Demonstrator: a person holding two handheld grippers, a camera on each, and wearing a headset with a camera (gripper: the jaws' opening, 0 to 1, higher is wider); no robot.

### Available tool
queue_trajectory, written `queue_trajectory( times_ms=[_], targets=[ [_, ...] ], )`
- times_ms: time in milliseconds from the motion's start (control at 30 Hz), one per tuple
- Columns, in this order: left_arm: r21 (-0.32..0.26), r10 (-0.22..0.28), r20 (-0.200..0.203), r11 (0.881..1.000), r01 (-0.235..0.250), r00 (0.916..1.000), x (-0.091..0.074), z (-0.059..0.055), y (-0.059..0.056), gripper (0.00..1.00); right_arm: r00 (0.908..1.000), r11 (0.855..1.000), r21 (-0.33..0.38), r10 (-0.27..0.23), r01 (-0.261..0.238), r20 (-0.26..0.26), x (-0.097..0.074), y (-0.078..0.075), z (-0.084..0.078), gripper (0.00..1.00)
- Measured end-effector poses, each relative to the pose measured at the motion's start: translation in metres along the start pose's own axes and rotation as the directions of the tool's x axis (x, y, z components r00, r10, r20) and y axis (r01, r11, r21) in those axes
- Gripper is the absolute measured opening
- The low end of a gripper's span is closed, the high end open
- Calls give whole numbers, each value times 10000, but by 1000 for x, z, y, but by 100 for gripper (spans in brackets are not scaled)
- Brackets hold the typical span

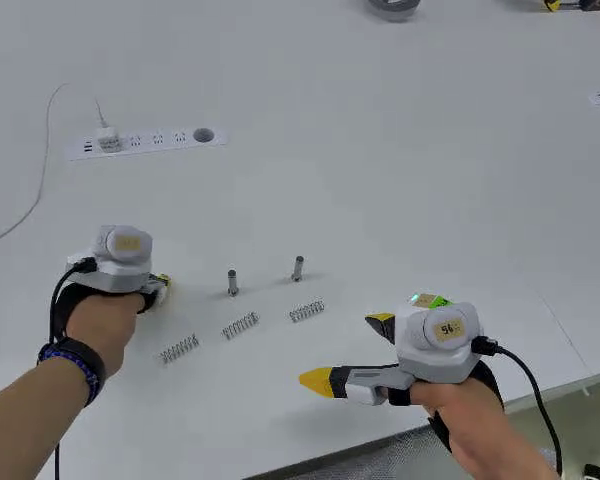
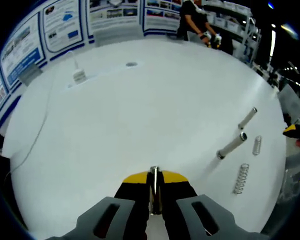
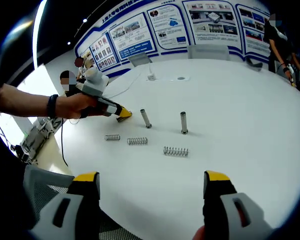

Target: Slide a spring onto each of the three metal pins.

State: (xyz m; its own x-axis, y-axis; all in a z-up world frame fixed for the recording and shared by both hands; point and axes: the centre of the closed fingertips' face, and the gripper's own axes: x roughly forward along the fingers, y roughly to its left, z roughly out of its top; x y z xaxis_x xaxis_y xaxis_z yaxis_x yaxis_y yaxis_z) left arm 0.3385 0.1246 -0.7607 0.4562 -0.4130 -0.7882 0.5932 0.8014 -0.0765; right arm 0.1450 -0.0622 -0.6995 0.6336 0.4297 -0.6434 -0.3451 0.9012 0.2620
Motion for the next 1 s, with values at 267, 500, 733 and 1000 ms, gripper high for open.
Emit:
queue_trajectory(
  times_ms=[267, 500, 733, 1000],
  targets=[
    [-558, 18, 576, 9984, 14, 9983, -20, 2, 6, 7, 9999, 9999, 156, -21, 20, 104, 0, -1, 3, 86],
    [-983, 127, 690, 9951, -59, 9975, -31, -3, 10, 7, 9999, 9999, 79, 102, -102, 23, 4, 4, 0, 86],
    [-1082, 169, 785, 9941, -83, 9968, -36, -4, 13, 7, 10000, 9999, 96, 51, -52, 61, 2, 2, 1, 86],
    [-1105, 185, 944, 9938, -80, 9954, -44, -4, 14, 7, 9999, 9999, 111, 54, -55, 105, 1, 2, 2, 86]
  ],
)
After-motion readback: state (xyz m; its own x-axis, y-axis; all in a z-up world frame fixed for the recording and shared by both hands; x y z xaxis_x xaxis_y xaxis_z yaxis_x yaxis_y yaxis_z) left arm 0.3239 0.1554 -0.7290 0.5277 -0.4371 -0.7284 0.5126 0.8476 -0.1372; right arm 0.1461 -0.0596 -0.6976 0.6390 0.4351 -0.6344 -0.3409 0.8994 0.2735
